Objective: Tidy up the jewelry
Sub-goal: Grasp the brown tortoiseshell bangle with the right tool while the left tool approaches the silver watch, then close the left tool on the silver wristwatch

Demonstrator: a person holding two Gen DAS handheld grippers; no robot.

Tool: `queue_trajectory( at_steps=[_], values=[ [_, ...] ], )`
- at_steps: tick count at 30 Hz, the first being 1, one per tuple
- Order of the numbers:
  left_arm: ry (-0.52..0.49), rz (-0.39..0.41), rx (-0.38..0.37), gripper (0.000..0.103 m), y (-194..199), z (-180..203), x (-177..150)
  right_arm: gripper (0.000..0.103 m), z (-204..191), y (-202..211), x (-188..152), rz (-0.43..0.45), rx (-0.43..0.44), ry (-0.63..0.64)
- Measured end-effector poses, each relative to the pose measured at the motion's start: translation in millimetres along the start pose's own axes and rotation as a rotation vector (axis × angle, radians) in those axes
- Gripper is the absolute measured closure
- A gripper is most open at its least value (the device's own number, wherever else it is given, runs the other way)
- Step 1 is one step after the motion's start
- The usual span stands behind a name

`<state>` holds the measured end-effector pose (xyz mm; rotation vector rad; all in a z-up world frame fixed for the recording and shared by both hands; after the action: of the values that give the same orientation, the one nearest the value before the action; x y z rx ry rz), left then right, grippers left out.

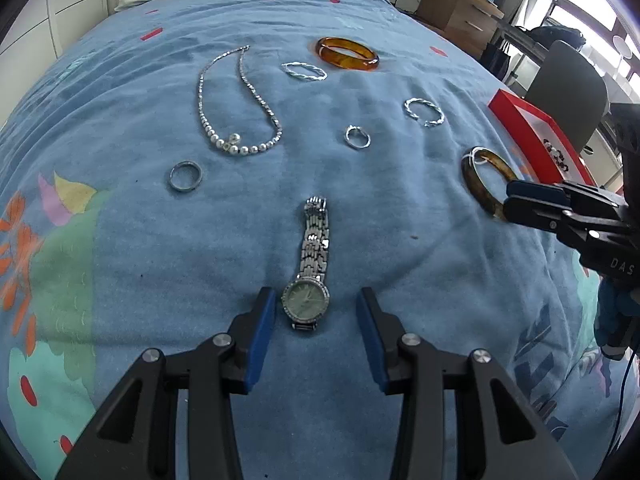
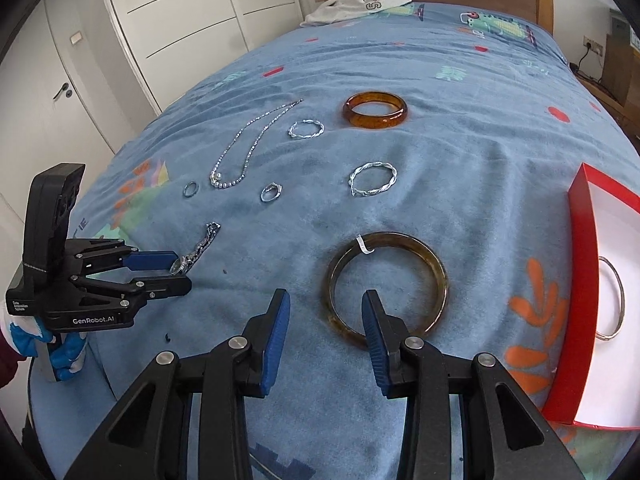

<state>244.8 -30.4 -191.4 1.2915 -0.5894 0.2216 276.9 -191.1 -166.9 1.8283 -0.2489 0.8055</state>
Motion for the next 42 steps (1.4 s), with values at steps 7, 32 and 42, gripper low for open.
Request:
queue_trajectory(
  at_steps=[7,32,42],
  values=[
    [-0.029,-0.005,0.007,0.064,-7,2,0,0.069,1,-17,-4,-0.043,0.002,0.023],
    [0.005,0.044,0.016,0.083,11,18,4,0.094,-8,-23,3,-0.035,0.095,-0.123],
    [-0.002,0.113,0.036,0.083,52,30,10,0.095,-33,25,0,0.034,0.117,-0.12]
  ],
)
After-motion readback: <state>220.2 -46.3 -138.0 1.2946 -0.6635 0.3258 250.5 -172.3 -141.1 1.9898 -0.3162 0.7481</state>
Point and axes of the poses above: each gripper's, at about its wrist camera, not at the fingertips, and y roughly against the way its jaws point, z to its right, x to its top, the point moved 8 cm from there along -y, roughly the way its jaws point, and after that the axes turned 4 degrees about z, right-handed, at the moved point
